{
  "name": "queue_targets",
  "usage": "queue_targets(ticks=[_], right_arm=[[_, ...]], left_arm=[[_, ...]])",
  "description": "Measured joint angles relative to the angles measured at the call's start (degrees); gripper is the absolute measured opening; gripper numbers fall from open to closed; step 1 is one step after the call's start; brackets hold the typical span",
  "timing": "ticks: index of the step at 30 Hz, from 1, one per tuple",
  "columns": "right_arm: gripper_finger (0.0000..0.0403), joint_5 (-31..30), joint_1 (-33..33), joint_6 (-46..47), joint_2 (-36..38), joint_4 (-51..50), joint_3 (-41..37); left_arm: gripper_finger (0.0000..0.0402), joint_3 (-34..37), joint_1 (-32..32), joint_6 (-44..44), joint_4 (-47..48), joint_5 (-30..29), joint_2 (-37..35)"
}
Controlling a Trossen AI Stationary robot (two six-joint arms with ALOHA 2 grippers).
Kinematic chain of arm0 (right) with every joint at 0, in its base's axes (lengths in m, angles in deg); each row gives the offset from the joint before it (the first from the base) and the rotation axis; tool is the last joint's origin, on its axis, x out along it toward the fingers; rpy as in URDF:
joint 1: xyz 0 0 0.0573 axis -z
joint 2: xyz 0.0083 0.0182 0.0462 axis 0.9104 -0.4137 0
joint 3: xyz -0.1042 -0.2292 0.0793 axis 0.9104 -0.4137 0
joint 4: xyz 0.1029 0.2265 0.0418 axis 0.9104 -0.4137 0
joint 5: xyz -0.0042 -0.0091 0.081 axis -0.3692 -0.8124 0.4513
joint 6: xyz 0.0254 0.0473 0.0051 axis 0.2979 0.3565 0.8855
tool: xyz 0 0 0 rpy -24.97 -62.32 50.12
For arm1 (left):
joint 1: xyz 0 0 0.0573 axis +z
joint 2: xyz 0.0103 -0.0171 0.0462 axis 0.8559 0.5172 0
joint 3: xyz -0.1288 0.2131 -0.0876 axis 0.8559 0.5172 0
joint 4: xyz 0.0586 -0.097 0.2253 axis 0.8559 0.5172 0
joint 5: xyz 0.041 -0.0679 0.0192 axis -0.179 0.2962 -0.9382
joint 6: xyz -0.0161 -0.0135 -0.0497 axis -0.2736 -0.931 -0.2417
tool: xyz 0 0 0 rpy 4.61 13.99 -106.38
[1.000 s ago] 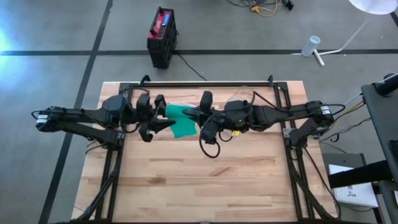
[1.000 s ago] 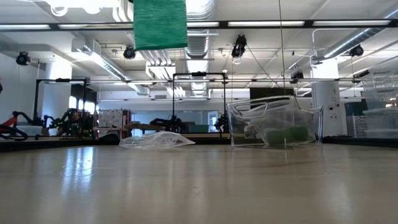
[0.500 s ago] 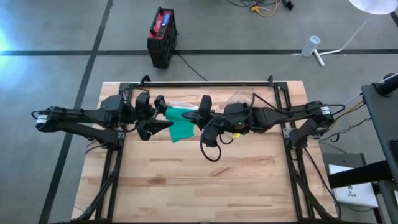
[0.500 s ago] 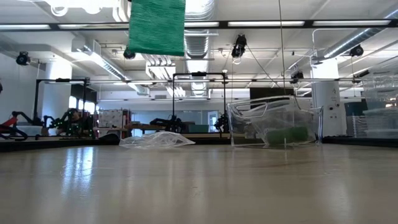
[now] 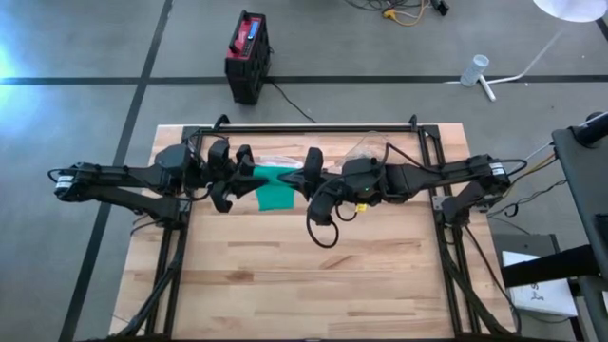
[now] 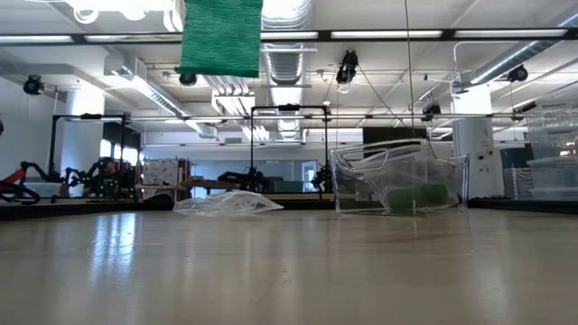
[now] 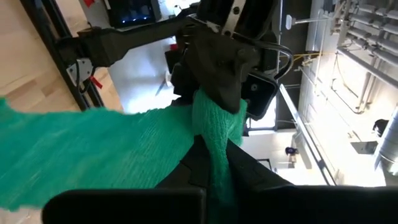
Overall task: Roll bandage
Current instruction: Roll the dark green bandage
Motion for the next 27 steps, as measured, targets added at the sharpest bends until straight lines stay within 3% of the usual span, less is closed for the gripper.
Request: queue_targets(ticks=[3, 9, 16, 22, 27], right_arm=[[0.0028, -0.1, 0.0, 0.0, -0.6, 0.0, 0.0], [0.0099, -1.5, -0.3, 5.7, -1.5, 0.4, 0.0], [0.0184, -3.0, -3.7, 19.3, 1.4, -0.1, 0.0], [0.0225, -4.4, -4.1, 33.3, 4.5, -0.9, 0.0], [0.0233, 2.3, -2.2, 39.8, 4.8, -1.3, 0.0]], left_arm=[[0.0071, 0.0, 0.0, 0.8, 0.0, 0.0, 0.0], [0.0014, 0.0, 0.0, 3.7, 0.0, 0.0, -0.2], [0.0027, 0.0, -0.1, 8.7, 0.6, 0.3, -2.2], [0.0023, 0.0, -0.1, 18.9, 2.2, 0.3, -3.5], [0.0021, 0.0, -0.1, 23.6, 2.6, 0.2, -3.1]])
